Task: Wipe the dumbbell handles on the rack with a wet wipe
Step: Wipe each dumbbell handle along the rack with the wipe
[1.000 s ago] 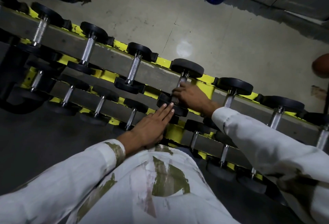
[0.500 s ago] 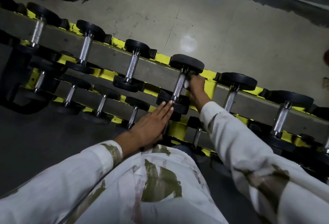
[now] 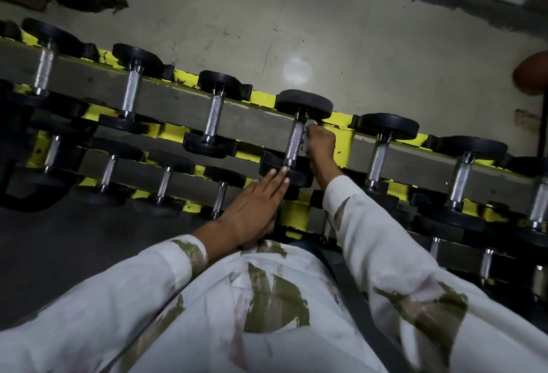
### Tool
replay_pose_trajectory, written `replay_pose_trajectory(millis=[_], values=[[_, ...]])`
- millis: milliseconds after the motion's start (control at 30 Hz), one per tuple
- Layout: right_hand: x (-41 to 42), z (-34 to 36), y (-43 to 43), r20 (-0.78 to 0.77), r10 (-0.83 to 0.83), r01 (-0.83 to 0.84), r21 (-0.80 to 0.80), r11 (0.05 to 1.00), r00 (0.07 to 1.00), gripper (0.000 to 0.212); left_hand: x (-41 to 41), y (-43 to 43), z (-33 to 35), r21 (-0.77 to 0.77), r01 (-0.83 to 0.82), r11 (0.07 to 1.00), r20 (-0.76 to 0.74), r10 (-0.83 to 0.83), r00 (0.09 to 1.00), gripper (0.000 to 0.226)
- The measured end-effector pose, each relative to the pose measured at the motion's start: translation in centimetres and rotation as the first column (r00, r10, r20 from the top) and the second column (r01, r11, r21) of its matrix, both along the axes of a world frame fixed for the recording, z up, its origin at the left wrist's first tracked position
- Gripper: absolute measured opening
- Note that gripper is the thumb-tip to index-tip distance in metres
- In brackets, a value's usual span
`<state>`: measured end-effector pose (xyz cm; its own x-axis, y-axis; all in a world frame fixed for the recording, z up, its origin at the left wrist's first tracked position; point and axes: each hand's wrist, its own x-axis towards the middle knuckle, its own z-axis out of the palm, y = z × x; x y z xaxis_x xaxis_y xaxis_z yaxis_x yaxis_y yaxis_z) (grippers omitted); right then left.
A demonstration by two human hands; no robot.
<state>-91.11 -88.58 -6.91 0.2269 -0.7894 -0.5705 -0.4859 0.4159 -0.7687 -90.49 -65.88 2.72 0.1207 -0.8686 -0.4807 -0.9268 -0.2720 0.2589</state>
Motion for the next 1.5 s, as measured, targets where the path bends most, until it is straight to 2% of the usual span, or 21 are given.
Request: replay_pose_trajectory(millis=[100,200,333,433,567,667,767,800,867,967,1000,1067,1167,1300,1333,1367,1400,1500], values=[[-2.5,1.3,0.5,-0.042,0.17,-0.17,-0.007,0.985,0.985,0.022,0.1,-0.1,-0.1,-0.075,0.034,0.997,0.052,-0.03,0.998,0.087],[-4.6,3.8,0.7,0.068,0.209,-0.213,0.06,0.975,0.976,0.006,0.3,-0.6,-0.2,-0.149,0.062,0.987,0.055,-0.055,0.997,0.081],[-7.8,7.0,0.6,0.135,0.126,-0.136,0.066,0.988,0.983,0.008,0.1,-2.0,-0.6,-0.273,0.131,0.953,0.04,-0.124,0.991,0.077],[-10.3,9.0,-0.2,0.159,0.012,-0.034,0.14,0.99,0.987,0.011,-0.7,-3.6,-0.9,-0.297,0.19,0.936,0.017,-0.194,0.981,0.075],[-13.4,10.0,-2.1,0.228,-0.059,0.009,0.213,0.977,0.972,0.025,-2.7,-5.6,-0.7,-0.316,0.24,0.918,-0.018,-0.259,0.966,0.076],[-15.6,9.7,-4.1,0.233,-0.024,-0.012,0.154,0.988,0.972,0.021,-4.6,-6.7,-0.5,-0.329,0.245,0.912,-0.064,-0.28,0.958,0.078],[-17.6,8.7,-6.4,0.083,0.143,-0.137,-0.067,0.988,0.986,0.024,-6.8,-7.9,-0.9,-0.314,0.249,0.916,-0.129,-0.301,0.945,0.08],[-18.2,8.2,-7.2,0.005,0.235,-0.23,-0.19,0.955,0.972,0.027,-7.6,-8.5,-1.1,-0.312,0.253,0.916,-0.14,-0.308,0.941,0.082],[-19.1,7.6,-8.6,-0.201,0.401,-0.448,-0.412,0.793,0.894,0.028,-9.1,-9.8,-1.6,-0.303,0.266,0.915,-0.132,-0.317,0.939,0.085],[-19.9,7.5,-10.4,-0.508,0.529,-0.729,-0.549,0.41,0.68,0.027,-11.4,-11.1,-1.9,-0.23,0.241,0.943,-0.096,-0.269,0.958,0.088],[-20.1,7.5,-10.9,-0.583,0.549,-0.79,-0.542,0.286,0.598,0.028,-12.1,-11.2,-2.0,-0.206,0.219,0.954,-0.085,-0.24,0.967,0.088],[-20.4,7.2,-11.7,-0.684,0.551,-0.854,-0.509,0.109,0.478,0.031,-13.3,-11.3,-2.2,-0.18,0.17,0.969,-0.059,-0.183,0.981,0.088],[-20.7,6.7,-12.6,-0.734,0.581,-0.885,-0.463,-0.047,0.353,0.034,-14.9,-11.2,-2.3,-0.153,0.089,0.984,-0.048,-0.097,0.994,0.087],[-21.3,6.4,-13.6,-0.784,0.621,-0.829,-0.334,-0.449,-0.021,0.027,-16.9,-11.9,-1.0,-0.162,-0.038,0.986,-0.074,0.026,0.997,0.087],[-20.8,6.6,-14.1,-0.801,0.595,-0.791,-0.32,-0.521,-0.067,0.025,-17.3,-12.2,-0.6,-0.161,-0.07,0.984,-0.081,0.057,0.995,0.085],[-20.1,6.9,-14.6,-0.823,0.563,-0.775,-0.307,-0.553,-0.076,0.023,-17.7,-12.4,-0.2,-0.157,-0.096,0.983,-0.081,0.084,0.993,0.083],[-19.2,7.2,-15.2,-0.841,0.539,-0.784,-0.304,-0.541,-0.045,0.022,-18.0,-12.6,0.1,-0.152,-0.119,0.981,-0.077,0.108,0.991,0.082],[-17.6,7.5,-16.0,-0.833,0.525,-0.867,-0.383,-0.318,0.175,0.024,-18.8,-13.2,0.7,-0.121,-0.162,0.979,-0.053,0.157,0.986,0.08]])
